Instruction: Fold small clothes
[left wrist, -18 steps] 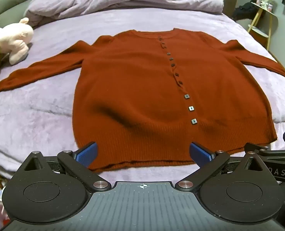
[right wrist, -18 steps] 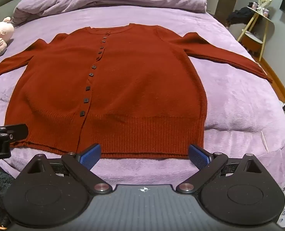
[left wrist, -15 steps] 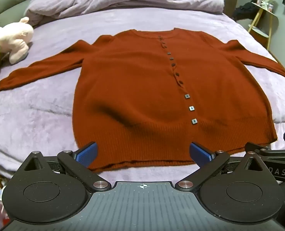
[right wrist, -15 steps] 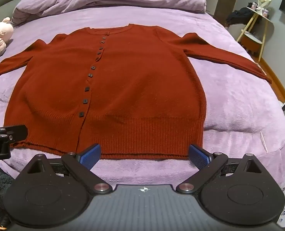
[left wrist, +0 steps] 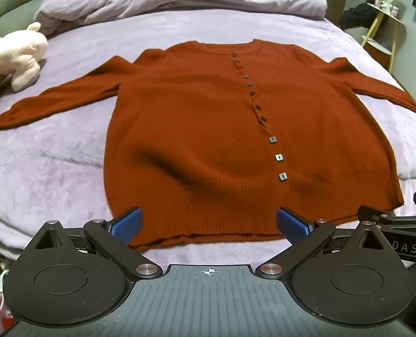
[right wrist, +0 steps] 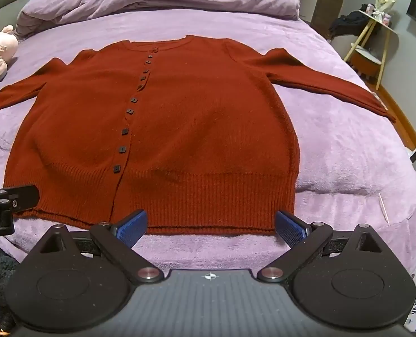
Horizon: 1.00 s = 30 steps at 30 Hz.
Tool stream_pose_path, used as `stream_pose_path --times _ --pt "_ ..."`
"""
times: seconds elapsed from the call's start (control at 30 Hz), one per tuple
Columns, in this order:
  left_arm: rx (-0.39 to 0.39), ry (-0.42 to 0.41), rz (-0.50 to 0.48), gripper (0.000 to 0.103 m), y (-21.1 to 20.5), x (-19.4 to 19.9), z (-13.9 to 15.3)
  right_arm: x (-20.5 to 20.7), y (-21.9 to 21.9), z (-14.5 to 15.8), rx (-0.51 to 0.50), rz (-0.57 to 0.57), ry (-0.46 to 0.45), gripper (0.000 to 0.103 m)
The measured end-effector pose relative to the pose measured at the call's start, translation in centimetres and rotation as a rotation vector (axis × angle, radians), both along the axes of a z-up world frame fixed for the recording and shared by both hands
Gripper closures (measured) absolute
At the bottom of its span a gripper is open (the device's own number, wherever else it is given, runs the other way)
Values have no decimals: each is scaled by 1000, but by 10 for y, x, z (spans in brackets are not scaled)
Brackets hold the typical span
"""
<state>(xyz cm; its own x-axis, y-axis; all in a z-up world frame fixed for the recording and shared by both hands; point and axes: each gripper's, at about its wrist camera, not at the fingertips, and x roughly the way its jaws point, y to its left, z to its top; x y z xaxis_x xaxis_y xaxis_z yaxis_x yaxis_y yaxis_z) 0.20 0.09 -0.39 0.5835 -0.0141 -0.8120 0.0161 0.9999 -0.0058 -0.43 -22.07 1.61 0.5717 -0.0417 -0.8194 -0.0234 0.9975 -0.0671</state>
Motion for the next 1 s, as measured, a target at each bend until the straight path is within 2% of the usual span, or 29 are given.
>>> stream_pose_path --times 1.0 --pt "2 10 7 0 0 2 -2 1 0 -2 -5 -6 0 5"
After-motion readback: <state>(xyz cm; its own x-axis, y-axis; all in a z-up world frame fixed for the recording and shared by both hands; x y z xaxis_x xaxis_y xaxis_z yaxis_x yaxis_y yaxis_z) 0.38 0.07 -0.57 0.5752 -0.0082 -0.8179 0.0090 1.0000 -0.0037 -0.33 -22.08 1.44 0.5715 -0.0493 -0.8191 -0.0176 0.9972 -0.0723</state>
